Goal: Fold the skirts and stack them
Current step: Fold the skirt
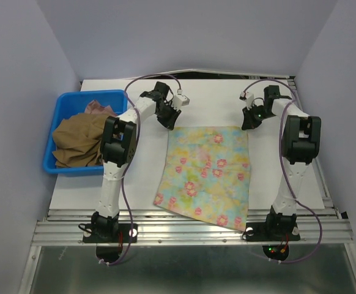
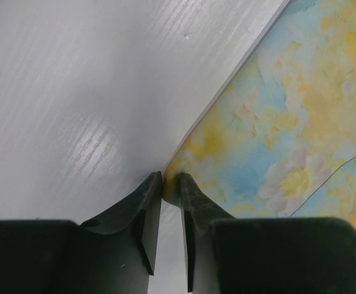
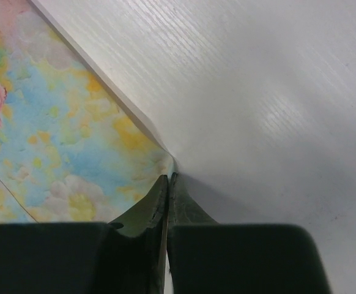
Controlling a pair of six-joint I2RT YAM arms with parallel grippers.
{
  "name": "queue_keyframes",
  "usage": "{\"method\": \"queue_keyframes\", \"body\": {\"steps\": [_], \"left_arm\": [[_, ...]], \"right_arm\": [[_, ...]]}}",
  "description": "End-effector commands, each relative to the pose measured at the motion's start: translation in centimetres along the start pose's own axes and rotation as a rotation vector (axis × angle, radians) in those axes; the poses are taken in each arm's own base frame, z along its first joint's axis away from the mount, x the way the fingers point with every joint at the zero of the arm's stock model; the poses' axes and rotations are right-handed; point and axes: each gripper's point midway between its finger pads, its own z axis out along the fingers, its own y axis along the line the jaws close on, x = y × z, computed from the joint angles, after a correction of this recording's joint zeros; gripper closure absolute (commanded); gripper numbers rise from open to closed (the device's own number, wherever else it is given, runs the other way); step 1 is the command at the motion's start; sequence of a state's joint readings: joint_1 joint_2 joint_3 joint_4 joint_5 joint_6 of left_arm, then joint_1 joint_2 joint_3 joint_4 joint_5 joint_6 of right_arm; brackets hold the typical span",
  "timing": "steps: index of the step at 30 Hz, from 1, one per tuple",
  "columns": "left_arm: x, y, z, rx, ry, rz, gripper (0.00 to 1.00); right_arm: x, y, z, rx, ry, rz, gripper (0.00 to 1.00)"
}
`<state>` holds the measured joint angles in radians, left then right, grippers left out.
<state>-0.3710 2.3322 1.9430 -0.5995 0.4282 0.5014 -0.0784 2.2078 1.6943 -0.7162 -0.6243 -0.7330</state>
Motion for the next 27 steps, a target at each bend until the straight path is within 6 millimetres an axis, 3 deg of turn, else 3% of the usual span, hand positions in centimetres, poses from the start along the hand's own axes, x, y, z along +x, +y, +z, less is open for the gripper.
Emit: {"method": "queue_keyframes", "body": {"steps": [1,5,6,8,13,19,21,24,27], "left_arm": [[-0.8,0.2,-0.3,0.009,-0.019,0.009,0.74],[-1.4,0.8,-0.8,-0.018,-0.029,0.019,0.83],[-1.6,1.0,-0.9,-0.025,-0.034,0.020,0.92],[-2.2,1.4,-1.5,-0.041,-0.049,0.021,0.99],[-4.1,3.0,-3.4,-0.092,-0.101,0.021,1.00],[-8.0,5.6,-8.1,-0.228,-0.218,0.040,1.00],[-9.6,6.3,-10.5,-0.278,-0.275,0.059,1.00],[-11.0,6.1,-13.4,-0.318,-0.319,0.107,1.00],[-11.3,4.8,-15.7,-0.321,-0.347,0.150,1.00]], "right_arm": [[-1.3,-1.1,-0.2,0.020,-0.022,0.011,0.99],[-3.2,-2.0,-0.9,0.052,-0.064,-0.004,0.99],[-3.6,-2.3,-0.9,0.057,-0.070,-0.005,0.99],[-4.9,-2.9,-1.5,0.080,-0.093,-0.014,0.99],[-7.8,-4.4,-3.1,0.149,-0.144,-0.035,0.99],[-12.9,-6.2,-6.6,0.261,-0.245,-0.080,0.99],[-14.2,-6.2,-7.7,0.281,-0.272,-0.099,0.99],[-16.3,-5.6,-10.1,0.307,-0.319,-0.136,0.99],[-16.9,-3.6,-12.2,0.301,-0.344,-0.174,0.99]]}}
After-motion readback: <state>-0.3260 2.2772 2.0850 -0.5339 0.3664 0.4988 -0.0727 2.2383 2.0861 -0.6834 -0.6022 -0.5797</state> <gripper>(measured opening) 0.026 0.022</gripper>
